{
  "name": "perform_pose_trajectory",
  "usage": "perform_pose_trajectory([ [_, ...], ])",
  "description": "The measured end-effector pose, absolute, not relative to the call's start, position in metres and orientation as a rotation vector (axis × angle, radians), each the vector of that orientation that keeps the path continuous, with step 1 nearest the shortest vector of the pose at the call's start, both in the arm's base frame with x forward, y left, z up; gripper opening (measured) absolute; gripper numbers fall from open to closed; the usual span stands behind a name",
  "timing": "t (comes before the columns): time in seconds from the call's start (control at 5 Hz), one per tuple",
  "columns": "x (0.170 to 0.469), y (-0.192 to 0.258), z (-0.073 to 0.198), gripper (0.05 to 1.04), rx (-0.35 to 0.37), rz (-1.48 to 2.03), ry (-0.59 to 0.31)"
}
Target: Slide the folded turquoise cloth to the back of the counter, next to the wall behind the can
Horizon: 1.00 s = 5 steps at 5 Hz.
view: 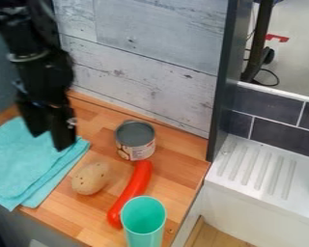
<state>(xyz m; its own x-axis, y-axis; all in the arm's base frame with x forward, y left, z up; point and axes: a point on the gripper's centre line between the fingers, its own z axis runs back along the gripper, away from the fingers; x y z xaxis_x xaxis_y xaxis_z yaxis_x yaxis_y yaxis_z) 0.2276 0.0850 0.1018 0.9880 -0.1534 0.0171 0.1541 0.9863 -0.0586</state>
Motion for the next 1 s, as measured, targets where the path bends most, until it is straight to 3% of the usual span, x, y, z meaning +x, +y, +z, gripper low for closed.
perform_pose_trajectory([
  [0.6,0.204,0.149,0.059,1.001,-0.021,-0.066,0.091],
  [1.0,0.194,0.177,0.038,1.001,0.022,-0.047,0.027],
])
